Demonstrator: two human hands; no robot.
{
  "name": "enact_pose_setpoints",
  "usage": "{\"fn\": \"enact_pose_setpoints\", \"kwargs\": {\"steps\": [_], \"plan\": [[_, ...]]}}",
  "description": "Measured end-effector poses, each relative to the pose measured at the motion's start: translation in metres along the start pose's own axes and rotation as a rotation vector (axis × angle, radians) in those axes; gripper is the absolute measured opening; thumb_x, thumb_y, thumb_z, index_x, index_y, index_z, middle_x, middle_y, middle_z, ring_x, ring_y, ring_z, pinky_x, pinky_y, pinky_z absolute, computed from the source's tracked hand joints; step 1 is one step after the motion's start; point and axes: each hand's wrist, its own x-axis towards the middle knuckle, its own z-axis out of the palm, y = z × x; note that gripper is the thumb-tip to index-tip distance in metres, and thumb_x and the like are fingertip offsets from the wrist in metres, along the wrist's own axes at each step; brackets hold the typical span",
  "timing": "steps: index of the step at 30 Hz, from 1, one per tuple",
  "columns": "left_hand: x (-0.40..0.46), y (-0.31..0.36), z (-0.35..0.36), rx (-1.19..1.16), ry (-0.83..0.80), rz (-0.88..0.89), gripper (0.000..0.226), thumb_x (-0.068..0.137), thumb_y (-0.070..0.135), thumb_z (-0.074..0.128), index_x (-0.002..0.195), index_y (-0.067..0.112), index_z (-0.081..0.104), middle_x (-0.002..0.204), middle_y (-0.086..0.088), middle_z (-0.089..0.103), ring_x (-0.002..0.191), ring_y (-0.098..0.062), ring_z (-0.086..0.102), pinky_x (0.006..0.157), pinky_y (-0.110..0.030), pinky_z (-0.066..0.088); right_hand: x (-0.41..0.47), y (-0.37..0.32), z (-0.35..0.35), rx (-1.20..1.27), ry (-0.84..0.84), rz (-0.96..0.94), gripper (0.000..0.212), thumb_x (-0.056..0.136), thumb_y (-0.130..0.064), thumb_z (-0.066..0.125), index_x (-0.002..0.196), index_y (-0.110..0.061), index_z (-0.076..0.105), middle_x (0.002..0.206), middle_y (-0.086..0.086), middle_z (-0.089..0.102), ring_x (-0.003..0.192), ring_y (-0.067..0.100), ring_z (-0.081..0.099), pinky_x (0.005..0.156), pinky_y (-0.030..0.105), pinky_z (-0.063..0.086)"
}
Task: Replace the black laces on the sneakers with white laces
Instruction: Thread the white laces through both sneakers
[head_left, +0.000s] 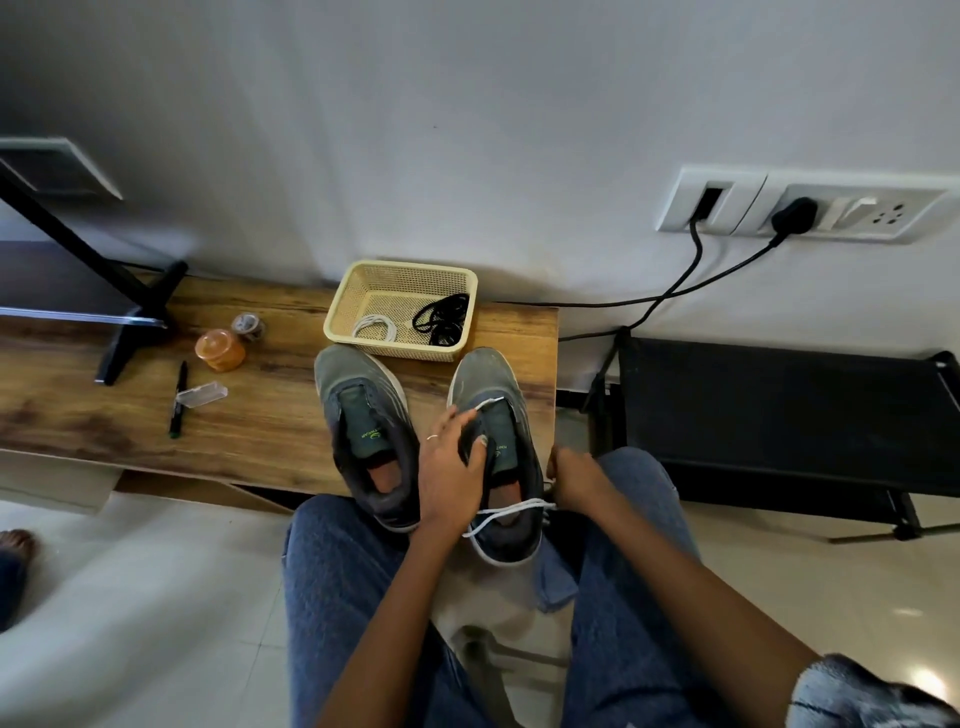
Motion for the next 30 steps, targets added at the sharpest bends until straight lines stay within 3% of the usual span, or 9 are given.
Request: {"fn": "enact_pose_setpoints", "kwargs": {"steps": [5,8,11,14,17,21,25,27,30], "plan": [[-0.01,-0.001,-0.003,-0.028,0.022,0.007,0.036,0.094,0.021,0.055,0.13,0.02,0.055,0.139,0.002,0.049,0.128,-0.018,0.041,0.108,-0.031,0.032,-0.002,0.001,-0.003,0.102,0.146,0.049,0.01,0.084,-0.004,0.057,0.091,-0.009,0.061,0.103,0.015,0.066,0.093,0.03,0.064,0.077,0.035,0.053],[-0.014,0.003,-0.004,-0.04,0.043,-0.013,0.033,0.094,0.018,0.056,0.127,0.019,0.057,0.133,0.003,0.053,0.121,-0.017,0.043,0.098,-0.019,0.027,-0.007,-0.003,-0.028,0.412,0.277,0.073,0.009,0.085,-0.002,0.06,0.086,-0.006,0.067,0.085,0.009,0.068,0.064,0.014,0.062,0.06,0.023,0.053],[-0.014,0.009,-0.003,-0.025,0.069,-0.003,0.028,0.093,0.019,0.057,0.121,0.021,0.06,0.126,0.004,0.057,0.117,-0.018,0.045,0.09,-0.014,0.022,-0.018,-0.011,-0.055,0.727,0.386,-0.031,0.006,0.083,-0.008,0.07,0.085,-0.003,0.071,0.076,0.011,0.072,0.066,0.018,0.068,0.067,0.031,0.059],[-0.014,0.022,-0.005,-0.028,0.108,-0.021,0.019,0.095,0.025,0.054,0.11,0.026,0.065,0.115,0.007,0.063,0.108,-0.012,0.048,0.087,-0.021,0.028,-0.036,-0.024,-0.072,1.004,0.38,-0.153,0.014,0.088,-0.011,0.066,0.093,0.001,0.07,0.078,0.015,0.071,0.062,0.015,0.067,0.055,0.02,0.055],[-0.017,0.043,-0.01,-0.152,0.137,-0.052,0.022,0.097,0.03,0.049,0.091,0.031,0.07,0.098,0.013,0.068,0.095,-0.007,0.056,0.082,-0.03,0.04,-0.047,-0.037,-0.075,1.066,0.331,-0.225,0.018,0.09,-0.016,0.064,0.093,0.001,0.069,0.074,0.013,0.071,0.06,0.014,0.065,0.051,0.018,0.051],[-0.022,0.068,-0.021,-0.462,0.137,-0.108,0.035,0.1,0.03,0.046,0.074,0.024,0.07,0.076,0.008,0.069,0.074,-0.003,0.061,0.071,-0.025,0.045,-0.052,-0.048,-0.074,1.073,0.378,-0.255,0.016,0.088,-0.016,0.067,0.087,-0.001,0.07,0.07,0.009,0.068,0.057,0.011,0.063,0.053,0.019,0.051],[-0.018,0.074,-0.028,-0.522,-0.092,-0.018,0.012,0.095,0.03,0.056,0.096,0.025,0.067,0.088,0.01,0.071,0.088,-0.007,0.066,0.083,-0.029,0.051,-0.059,-0.058,-0.083,1.048,0.396,-0.322,0.019,0.086,-0.018,0.069,0.086,0.001,0.069,0.071,0.01,0.067,0.058,0.011,0.061,0.057,0.024,0.053],[-0.013,0.074,-0.03,-0.478,-0.148,0.038,0.014,0.094,0.028,0.059,0.1,0.02,0.068,0.093,0.005,0.07,0.094,-0.011,0.065,0.086,-0.031,0.051,-0.063,-0.063,-0.09,1.001,0.373,-0.323,0.019,0.085,-0.022,0.07,0.085,-0.002,0.069,0.071,0.009,0.066,0.059,0.01,0.06,0.057,0.026,0.051],[-0.01,0.074,-0.039,-0.417,-0.17,0.085,0.021,0.096,0.023,0.055,0.088,0.007,0.065,0.074,0.005,0.058,0.072,-0.009,0.055,0.066,-0.022,0.043,-0.069,-0.065,-0.101,1.017,0.336,-0.333,0.021,0.087,-0.022,0.069,0.086,-0.001,0.067,0.059,0.0,0.057,0.049,0.007,0.052,0.053,0.024,0.046]]}}
